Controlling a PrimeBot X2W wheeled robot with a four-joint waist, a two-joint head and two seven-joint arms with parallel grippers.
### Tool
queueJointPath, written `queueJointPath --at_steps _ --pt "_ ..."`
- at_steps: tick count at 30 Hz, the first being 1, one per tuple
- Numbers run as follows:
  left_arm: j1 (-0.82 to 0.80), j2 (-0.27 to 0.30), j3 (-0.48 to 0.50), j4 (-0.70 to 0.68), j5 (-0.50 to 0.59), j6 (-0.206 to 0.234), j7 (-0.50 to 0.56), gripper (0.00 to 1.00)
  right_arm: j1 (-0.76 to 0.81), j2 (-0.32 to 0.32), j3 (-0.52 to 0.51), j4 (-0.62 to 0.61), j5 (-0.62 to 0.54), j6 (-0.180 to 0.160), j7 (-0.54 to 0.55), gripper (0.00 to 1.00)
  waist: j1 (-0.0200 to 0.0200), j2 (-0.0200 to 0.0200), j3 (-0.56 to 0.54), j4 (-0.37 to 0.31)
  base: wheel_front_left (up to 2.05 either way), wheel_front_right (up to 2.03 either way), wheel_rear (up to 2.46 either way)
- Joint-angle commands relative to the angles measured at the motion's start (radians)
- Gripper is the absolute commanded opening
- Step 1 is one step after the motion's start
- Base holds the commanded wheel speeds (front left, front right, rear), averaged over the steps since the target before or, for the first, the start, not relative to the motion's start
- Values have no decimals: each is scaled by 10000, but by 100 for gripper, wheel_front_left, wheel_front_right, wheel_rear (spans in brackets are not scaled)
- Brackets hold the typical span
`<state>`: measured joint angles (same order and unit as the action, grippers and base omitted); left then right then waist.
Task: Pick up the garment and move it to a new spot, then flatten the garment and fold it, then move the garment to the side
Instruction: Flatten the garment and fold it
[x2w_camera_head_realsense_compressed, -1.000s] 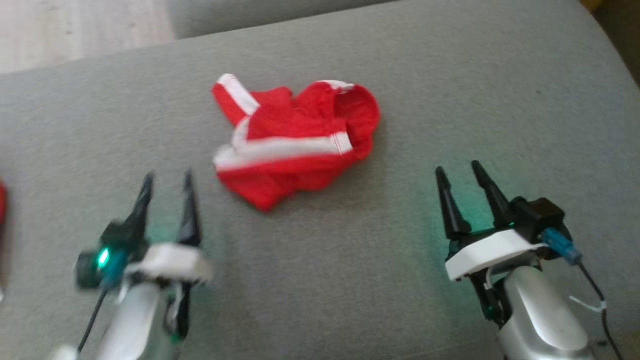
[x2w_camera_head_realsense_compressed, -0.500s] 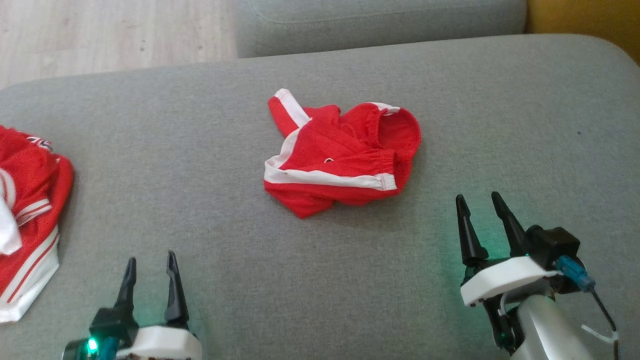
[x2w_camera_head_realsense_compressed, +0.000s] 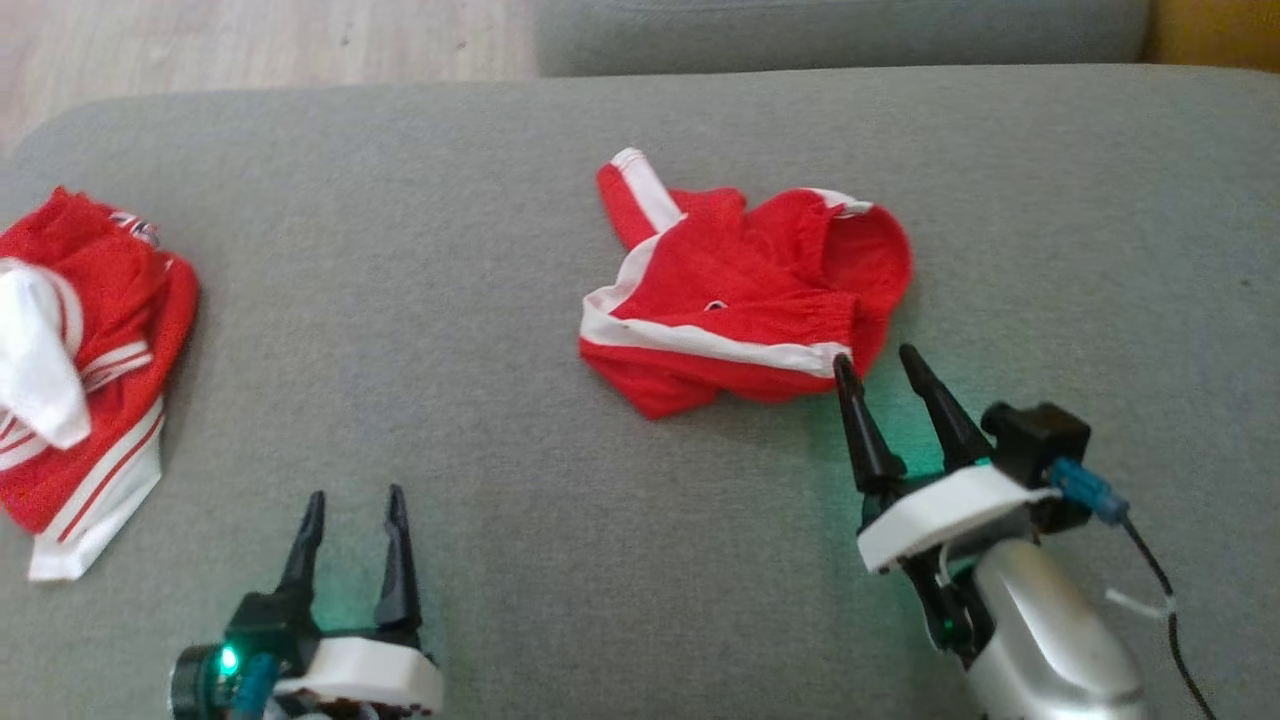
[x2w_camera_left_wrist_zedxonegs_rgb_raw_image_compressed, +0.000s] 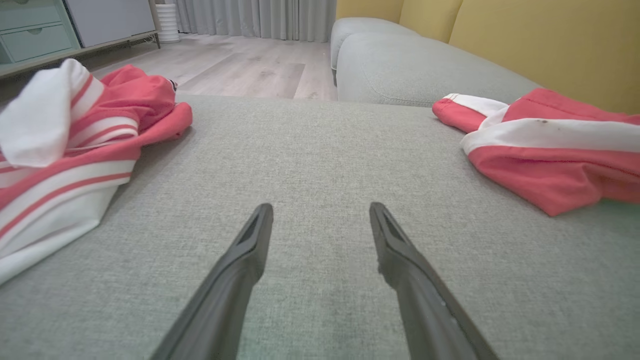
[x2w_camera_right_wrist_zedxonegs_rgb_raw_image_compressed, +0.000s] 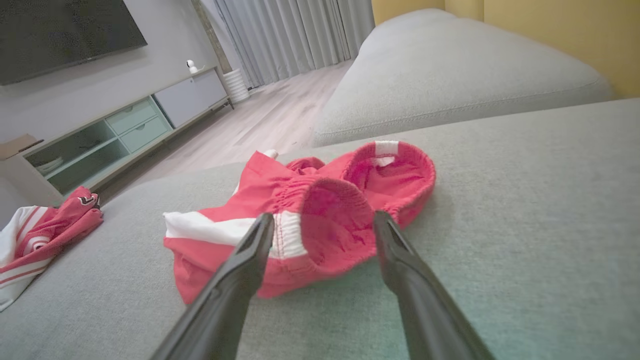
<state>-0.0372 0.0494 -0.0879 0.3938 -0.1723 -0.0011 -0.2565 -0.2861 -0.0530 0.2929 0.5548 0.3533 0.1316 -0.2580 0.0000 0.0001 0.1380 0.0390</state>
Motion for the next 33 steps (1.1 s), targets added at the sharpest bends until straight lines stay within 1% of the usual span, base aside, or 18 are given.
queueJointPath --at_steps 1,4,8,9,10,11,13,18,23,24,25,30,32,33 --pt "-356 12 195 -196 -56 4 -53 100 -390 28 269 -146 78 -9 -38 100 0 -1 143 225 0 0 0" --pt "-404 11 -48 -156 -142 41 -53 100 -731 28 438 246 268 -9 -38 100 0 -1 255 486 0 0 0" --pt "-401 10 -132 -173 -191 131 -53 100 -934 28 654 610 339 -9 -38 100 0 -1 344 672 0 0 0" --pt "-398 10 -130 -181 -199 146 -53 100 -943 28 720 668 374 -9 -38 61 0 -1 355 690 0 0 0" --pt "-393 10 -126 -192 -205 155 -53 100 -943 28 762 690 401 -9 -38 14 0 -1 363 695 0 0 0" --pt "-385 10 -114 -204 -209 162 -53 100 -931 28 779 684 408 -9 -38 0 0 -1 366 686 0 0 0" --pt "-377 10 -78 -233 -247 211 -53 100 -822 -8 758 606 468 -9 -38 0 0 -1 353 592 0 0 0" --pt "-409 9 -84 -299 -348 172 -53 100 -82 -592 175 47 426 -9 -38 0 0 -1 293 -67 0 0 0" --pt "-642 9 -257 -282 -372 88 -53 100 311 -1040 -304 -90 244 -9 -38 0 0 -1 311 -679 0 0 0" --pt "-716 9 -326 -268 -393 75 -53 100 328 -1060 -429 -70 210 -9 -38 10 0 -1 327 -776 0 0 0" --pt "-803 9 -398 -248 -456 63 -53 100 327 -1064 -581 -29 138 -9 -38 100 0 -1 356 -854 0 0 0" --pt "-1584 9 -912 -48 -527 -115 -53 100 206 -746 -1343 -365 -465 -9 -38 100 0 -1 605 -1142 0 0 0" --pt "-2108 9 -1098 122 -527 -223 -53 100 209 -576 -1526 -627 -719 -9 -38 100 0 -1 752 -1226 0 0 0" --pt "-2108 9 -1098 122 -527 -223 -53 100 209 -576 -1526 -627 -719 -9 -38 100 0 -1 752 -1226 0 0 0"
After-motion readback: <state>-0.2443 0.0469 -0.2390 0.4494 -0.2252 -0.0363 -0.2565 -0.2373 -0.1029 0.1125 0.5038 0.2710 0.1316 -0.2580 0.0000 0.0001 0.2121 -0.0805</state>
